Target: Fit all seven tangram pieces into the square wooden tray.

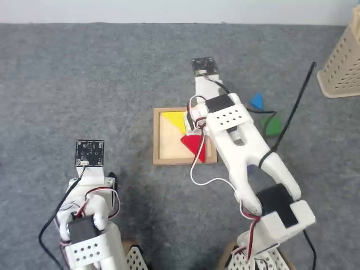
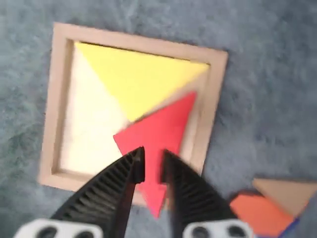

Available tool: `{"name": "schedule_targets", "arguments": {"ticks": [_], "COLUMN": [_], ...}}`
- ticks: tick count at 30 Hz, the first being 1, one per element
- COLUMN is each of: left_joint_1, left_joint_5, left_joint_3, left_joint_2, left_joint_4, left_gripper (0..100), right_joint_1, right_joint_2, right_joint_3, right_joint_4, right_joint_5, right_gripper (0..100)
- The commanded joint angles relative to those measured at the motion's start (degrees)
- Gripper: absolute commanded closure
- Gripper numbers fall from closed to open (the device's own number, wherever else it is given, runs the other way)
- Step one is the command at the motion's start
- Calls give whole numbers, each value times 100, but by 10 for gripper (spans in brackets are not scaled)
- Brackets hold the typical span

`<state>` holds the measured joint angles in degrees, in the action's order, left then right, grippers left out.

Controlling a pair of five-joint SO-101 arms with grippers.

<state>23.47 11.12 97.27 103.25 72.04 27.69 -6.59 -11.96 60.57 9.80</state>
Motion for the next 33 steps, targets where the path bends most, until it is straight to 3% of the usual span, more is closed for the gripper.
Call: {"name": "schedule_targets", "arguments": {"ticks": [1,8,18,26,33], "left_joint_1": [18,18,18,18,18], "left_joint_5": [35,35,35,35,35], "left_joint_3": [-66,-66,-66,-66,-66], "left_joint_2": [44,44,44,44,44], "left_joint_4": [18,18,18,18,18], "left_gripper": [832,832,832,832,832], "right_joint_1": [171,215,-497,-611,-1182], "right_joint_2": [-57,-716,-1314,-1692,-567], "right_joint_3": [53,70,756,1222,1521], "right_joint_4": [-233,-549,-479,-444,840], "right_joint_5": [-387,-826,-862,-870,-870], "right_gripper": [983,991,991,989,989]}}
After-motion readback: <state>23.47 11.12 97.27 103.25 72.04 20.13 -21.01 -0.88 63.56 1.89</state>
